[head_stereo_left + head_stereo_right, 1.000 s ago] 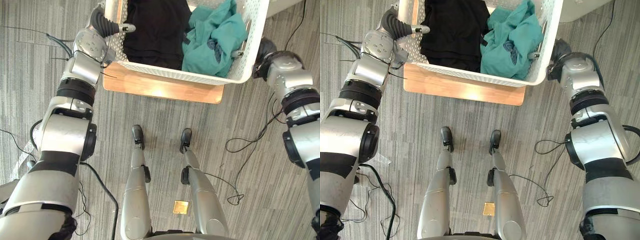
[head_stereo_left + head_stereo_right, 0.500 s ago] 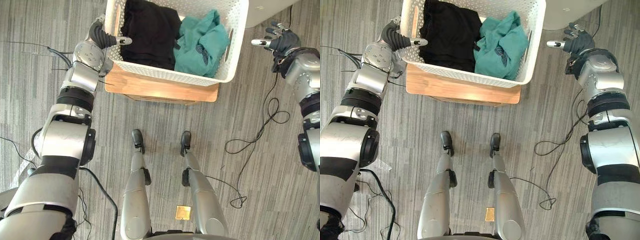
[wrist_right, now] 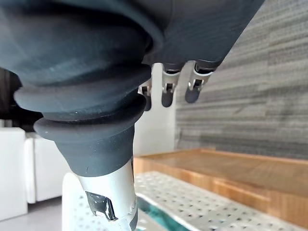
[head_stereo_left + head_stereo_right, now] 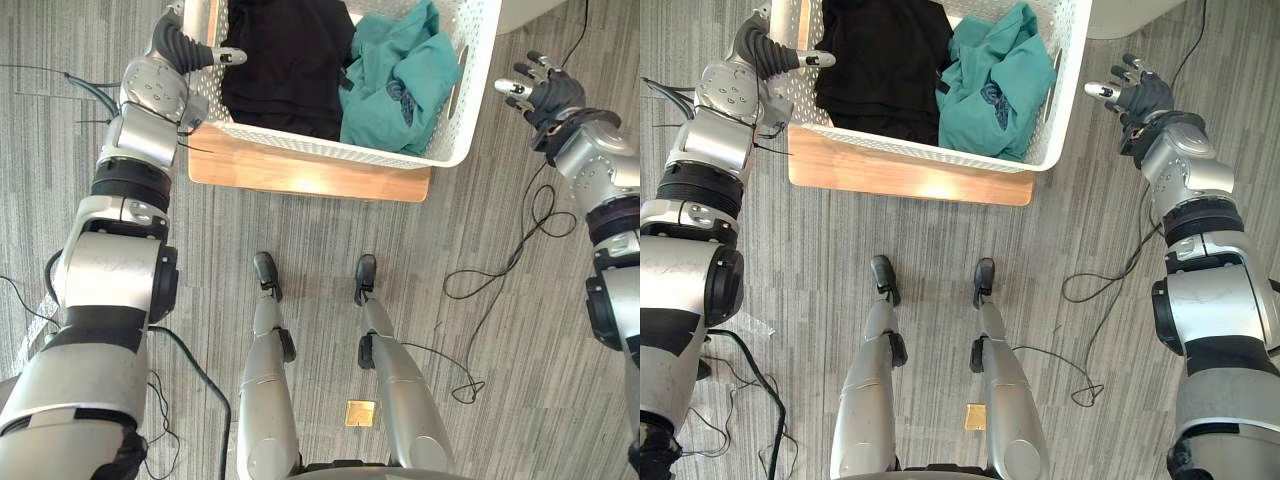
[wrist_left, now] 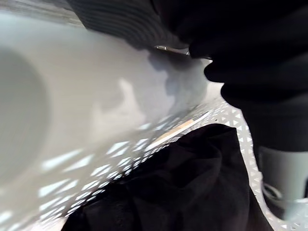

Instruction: Pick up the laundry basket with both hands and put the clothes into the washing machine.

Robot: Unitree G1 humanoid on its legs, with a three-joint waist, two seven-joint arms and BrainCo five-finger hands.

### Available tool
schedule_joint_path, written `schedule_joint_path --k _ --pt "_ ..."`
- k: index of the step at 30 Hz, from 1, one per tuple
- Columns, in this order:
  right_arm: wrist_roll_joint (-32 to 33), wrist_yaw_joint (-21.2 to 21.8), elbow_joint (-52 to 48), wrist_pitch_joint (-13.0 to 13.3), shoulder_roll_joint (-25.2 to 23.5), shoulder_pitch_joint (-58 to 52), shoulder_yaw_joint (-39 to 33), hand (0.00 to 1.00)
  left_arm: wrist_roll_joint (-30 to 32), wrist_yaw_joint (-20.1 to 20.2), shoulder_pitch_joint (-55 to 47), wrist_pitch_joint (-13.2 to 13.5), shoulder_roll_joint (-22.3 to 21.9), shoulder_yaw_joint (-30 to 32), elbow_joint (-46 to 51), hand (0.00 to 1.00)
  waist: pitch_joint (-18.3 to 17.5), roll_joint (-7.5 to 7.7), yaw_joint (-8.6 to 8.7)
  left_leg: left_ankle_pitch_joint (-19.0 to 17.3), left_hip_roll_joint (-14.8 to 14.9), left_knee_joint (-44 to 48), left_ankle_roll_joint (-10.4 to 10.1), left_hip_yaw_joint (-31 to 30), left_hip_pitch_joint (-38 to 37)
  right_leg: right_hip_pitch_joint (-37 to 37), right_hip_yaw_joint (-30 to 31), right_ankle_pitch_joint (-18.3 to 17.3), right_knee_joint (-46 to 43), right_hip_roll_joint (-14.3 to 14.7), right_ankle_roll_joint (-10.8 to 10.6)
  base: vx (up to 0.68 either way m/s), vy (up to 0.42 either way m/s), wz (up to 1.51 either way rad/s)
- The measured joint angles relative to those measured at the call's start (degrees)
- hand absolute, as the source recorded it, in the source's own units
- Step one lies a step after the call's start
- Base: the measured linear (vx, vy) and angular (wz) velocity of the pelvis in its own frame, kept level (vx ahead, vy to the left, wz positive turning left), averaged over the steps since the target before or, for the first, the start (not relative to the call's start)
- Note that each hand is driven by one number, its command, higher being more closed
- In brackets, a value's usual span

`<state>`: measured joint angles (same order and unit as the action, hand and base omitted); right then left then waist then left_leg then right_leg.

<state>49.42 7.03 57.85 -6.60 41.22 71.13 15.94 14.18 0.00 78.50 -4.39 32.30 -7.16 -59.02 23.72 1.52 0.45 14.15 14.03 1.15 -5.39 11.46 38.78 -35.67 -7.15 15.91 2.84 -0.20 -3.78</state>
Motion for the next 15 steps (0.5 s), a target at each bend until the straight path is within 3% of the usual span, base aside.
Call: schedule_joint_path --k 5,6,15 --pt "3.2 -0.9 -0.7 0.6 -0.8 2.4 1.0 0.00 0.0 -0.1 0.0 -0.1 -0.3 0.4 0.0 0.00 0.0 0.01 -0.05 -2.2 0.3 2.9 0.0 0.6 0.7 0.0 1.0 -0.3 -0.7 -0.1 -0.2 -0.04 0.091 -0.06" --pt "4.3 -1.0 -0.7 0.7 -1.2 3.5 2.0 0.00 0.0 -0.3 0.0 -0.2 -0.7 0.8 0.0 0.00 0.0 0.07 -0.07 -2.2 0.2 3.0 0.0 0.6 0.8 0.0 1.0 -1.6 -0.7 -0.3 -1.0 -0.06 0.025 0.05" --pt "6.5 -2.8 -0.9 0.7 -4.3 7.7 3.0 0.00 0.0 -0.4 0.0 -0.7 -4.2 4.5 0.0 0.00 0.0 0.21 -0.60 -2.3 1.0 6.1 0.0 -0.5 3.4 -0.4 -0.3 -1.7 -0.6 0.2 0.4 -0.07 0.014 0.04"
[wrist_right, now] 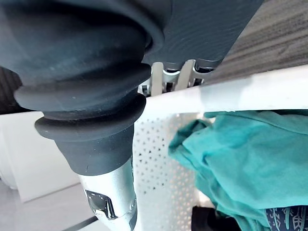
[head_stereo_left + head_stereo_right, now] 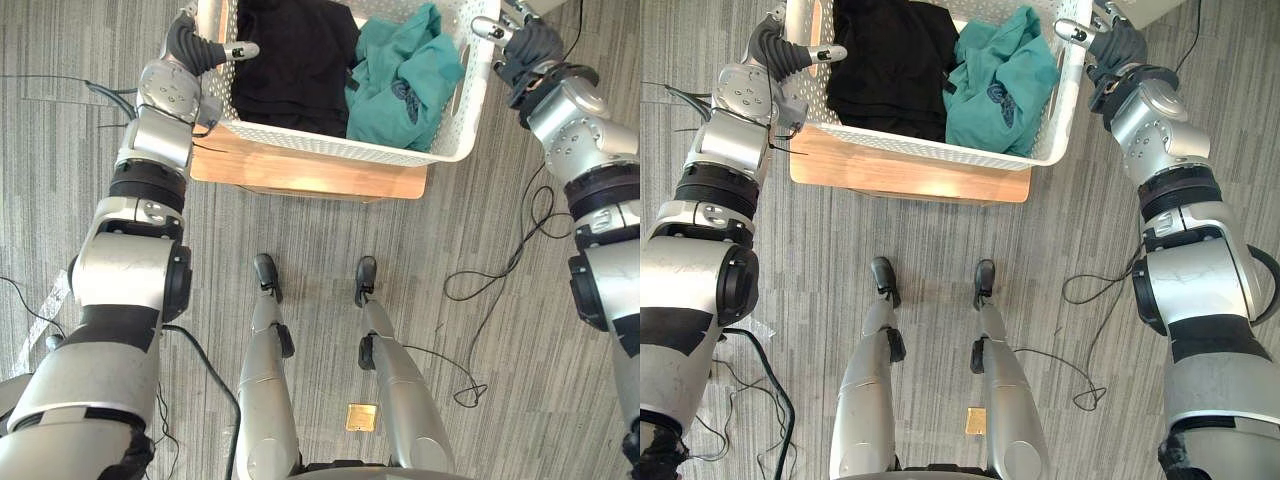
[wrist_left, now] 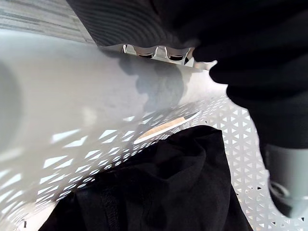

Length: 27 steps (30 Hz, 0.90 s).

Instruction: Pick up the laundry basket with both hands and put the clothes into the washing machine.

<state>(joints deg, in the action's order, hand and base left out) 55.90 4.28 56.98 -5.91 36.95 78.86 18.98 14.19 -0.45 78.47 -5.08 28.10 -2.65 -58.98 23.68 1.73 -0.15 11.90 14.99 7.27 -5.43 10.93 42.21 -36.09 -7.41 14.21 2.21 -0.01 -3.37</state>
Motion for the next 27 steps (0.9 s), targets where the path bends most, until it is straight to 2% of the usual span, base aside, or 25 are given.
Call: schedule_joint_path --k 3,9,14,18,27 --pt "-1.8 -0.5 0.0 0.0 -0.2 0.1 0.1 0.00 0.0 -0.8 0.0 -0.1 -0.4 0.3 0.1 0.00 0.0 0.23 0.00 -1.2 0.2 2.0 0.2 -0.3 0.9 0.0 -0.1 0.1 -0.1 0.0 0.0 -0.02 0.014 0.01" --pt "-22.3 2.1 4.7 -0.5 -0.2 4.0 7.4 0.00 0.0 -0.9 0.3 -0.7 0.5 -2.6 0.0 0.00 -0.1 0.36 0.80 -3.0 0.4 5.8 0.4 -1.4 2.8 0.1 -0.3 0.0 -0.2 0.0 0.0 -0.04 0.005 0.00" --pt "-29.5 2.2 8.5 0.2 -0.5 6.3 10.5 0.00 0.0 -0.4 0.5 -0.8 0.9 -5.3 -0.2 0.00 -0.1 0.44 0.59 -3.2 0.3 5.9 0.2 -1.6 3.0 0.1 -0.4 -0.3 -0.1 -0.1 -0.3 -0.02 -0.005 0.02" --pt "-31.2 2.2 9.8 0.6 -0.5 6.7 10.8 0.00 0.0 0.6 1.2 -0.9 0.8 -5.8 -0.3 0.00 -0.1 0.44 0.28 -3.2 0.3 6.1 0.2 -1.6 3.2 0.1 -0.5 -0.3 -0.1 -0.1 -0.3 0.00 0.000 0.00" --pt "-29.8 2.1 10.8 1.1 -0.3 7.1 10.7 0.00 0.0 0.5 1.5 -0.9 0.6 -5.5 -0.2 0.00 -0.1 0.44 0.20 -3.7 0.4 7.8 0.6 -2.0 4.2 -0.2 -0.5 -0.2 -0.1 -0.2 -0.3 0.00 0.000 0.00"
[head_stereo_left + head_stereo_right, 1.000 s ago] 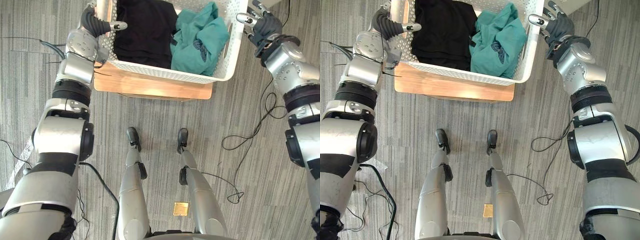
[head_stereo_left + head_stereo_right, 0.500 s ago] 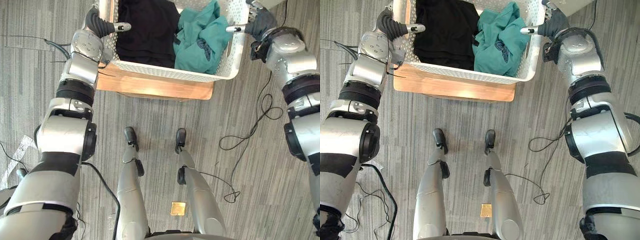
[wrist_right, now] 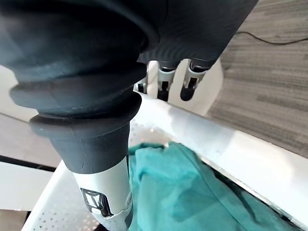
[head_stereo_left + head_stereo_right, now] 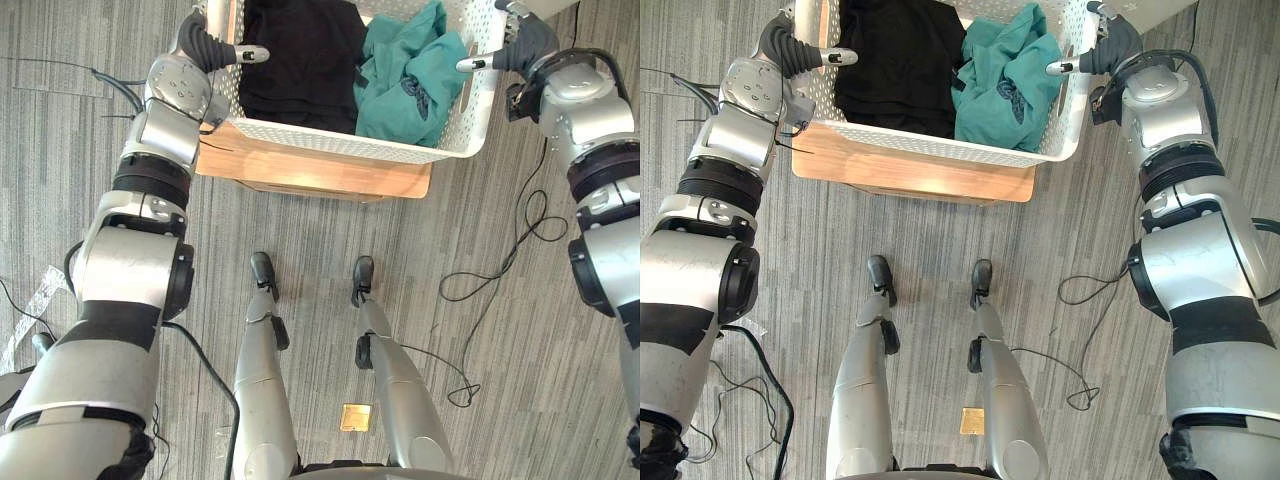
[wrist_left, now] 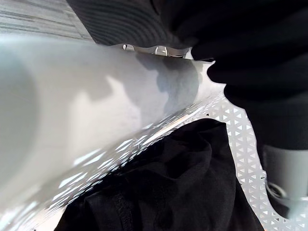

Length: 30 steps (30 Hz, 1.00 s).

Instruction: Pick up the laundry basket with both hands and put the clothes into the washing machine.

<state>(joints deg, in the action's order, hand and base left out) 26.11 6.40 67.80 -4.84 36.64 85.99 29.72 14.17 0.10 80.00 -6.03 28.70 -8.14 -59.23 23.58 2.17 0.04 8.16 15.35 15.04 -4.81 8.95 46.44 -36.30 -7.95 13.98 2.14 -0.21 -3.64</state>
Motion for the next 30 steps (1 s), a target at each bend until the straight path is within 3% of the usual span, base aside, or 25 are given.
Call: schedule_joint_path --k 6,13,17,30 --pt "14.1 -0.7 -2.8 0.0 1.1 0.0 -0.8 0.00 0.0 -0.5 0.0 0.5 -1.1 5.5 0.5 0.00 0.0 0.03 -0.55 -1.3 0.7 2.7 0.4 0.7 1.9 -1.3 0.8 0.3 0.0 0.2 0.3 -0.01 -0.024 -0.10" --pt "22.8 -3.9 -7.0 0.7 2.0 0.0 -7.9 0.00 0.0 -1.1 -0.7 0.3 -1.7 8.7 0.3 0.00 0.1 0.29 -0.57 -3.7 1.4 6.1 1.1 1.8 2.9 -1.4 2.1 1.2 0.0 0.3 0.7 0.00 -0.028 -0.10" --pt "23.4 -3.9 -10.4 2.5 2.6 0.0 -10.9 0.00 -0.1 -1.9 -1.1 0.4 -1.7 8.5 0.3 0.00 0.1 0.40 0.03 -3.8 1.4 6.2 1.1 1.6 2.9 -1.2 1.9 1.2 0.0 0.2 0.7 0.00 -0.033 0.02" --pt "18.6 -2.5 -2.6 1.6 2.8 -5.4 -6.9 0.00 -1.2 -2.7 -0.5 1.5 -0.6 3.7 0.4 0.00 0.1 0.44 0.21 -3.8 0.9 5.9 1.2 1.2 3.2 -1.3 1.5 1.0 0.0 -0.1 0.5 0.00 -0.041 0.02"
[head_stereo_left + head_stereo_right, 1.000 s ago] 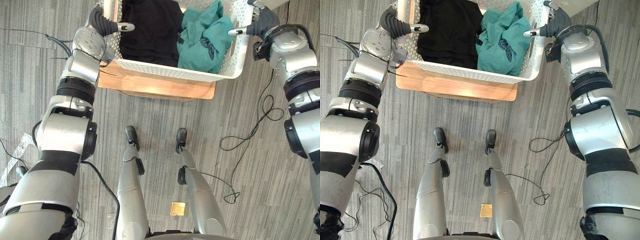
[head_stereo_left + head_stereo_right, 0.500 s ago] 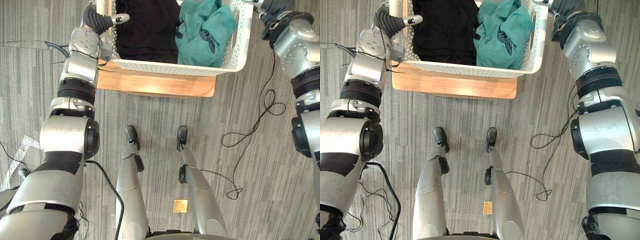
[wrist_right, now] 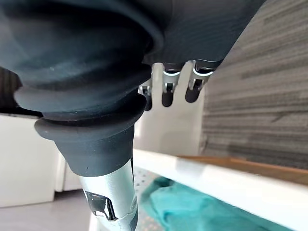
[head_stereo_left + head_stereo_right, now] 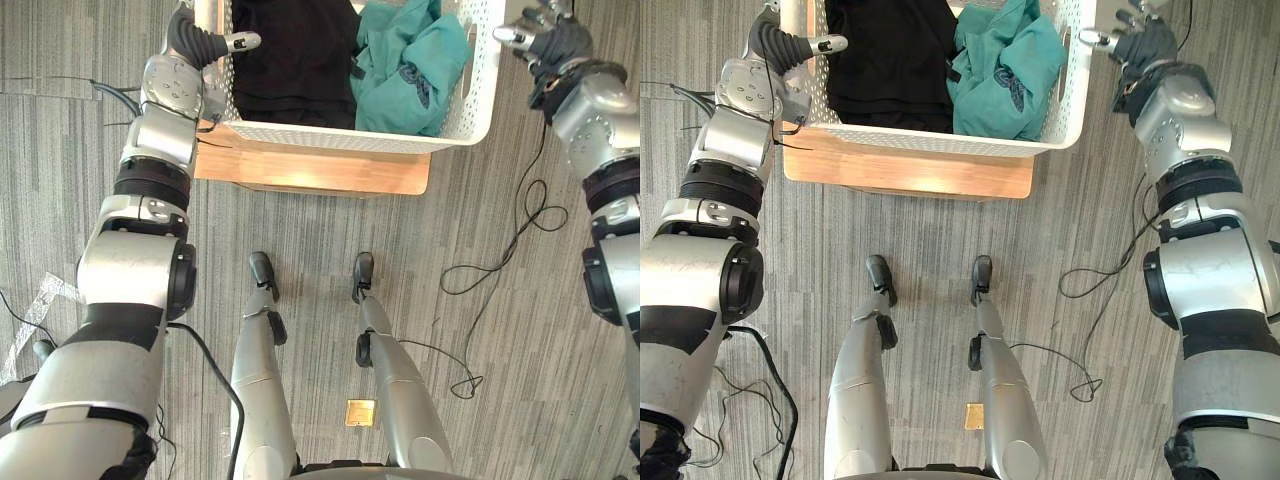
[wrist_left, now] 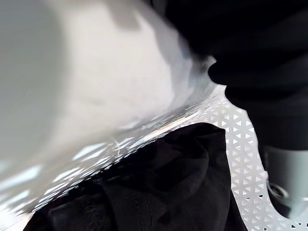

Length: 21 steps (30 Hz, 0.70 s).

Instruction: Pick up the laundry basket with both hands and put the clothes into the washing machine.

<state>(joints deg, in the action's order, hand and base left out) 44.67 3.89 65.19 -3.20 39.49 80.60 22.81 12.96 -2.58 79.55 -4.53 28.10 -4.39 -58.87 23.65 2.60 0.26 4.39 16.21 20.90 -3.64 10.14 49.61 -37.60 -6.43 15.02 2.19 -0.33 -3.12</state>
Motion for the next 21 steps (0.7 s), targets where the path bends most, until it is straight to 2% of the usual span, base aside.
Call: schedule_joint_path --k 7,21 --pt "-2.6 -0.1 3.8 -0.8 0.0 0.0 3.1 0.00 -0.1 0.1 1.7 0.3 0.2 -4.1 0.0 0.00 0.0 0.00 -0.13 0.0 -0.7 -0.3 0.0 -0.6 0.7 -0.4 -0.8 0.0 0.0 -0.5 0.0 -0.01 -0.033 0.06" --pt "-2.0 -0.2 5.4 -0.7 -0.9 0.3 4.3 0.00 -2.3 -0.1 2.7 0.3 -2.1 -4.5 -0.1 0.00 0.0 -0.07 -0.96 0.7 -1.7 -2.3 -0.1 -0.8 0.4 -0.7 -1.3 -0.3 0.0 -1.1 -0.4 0.00 -0.034 0.03"
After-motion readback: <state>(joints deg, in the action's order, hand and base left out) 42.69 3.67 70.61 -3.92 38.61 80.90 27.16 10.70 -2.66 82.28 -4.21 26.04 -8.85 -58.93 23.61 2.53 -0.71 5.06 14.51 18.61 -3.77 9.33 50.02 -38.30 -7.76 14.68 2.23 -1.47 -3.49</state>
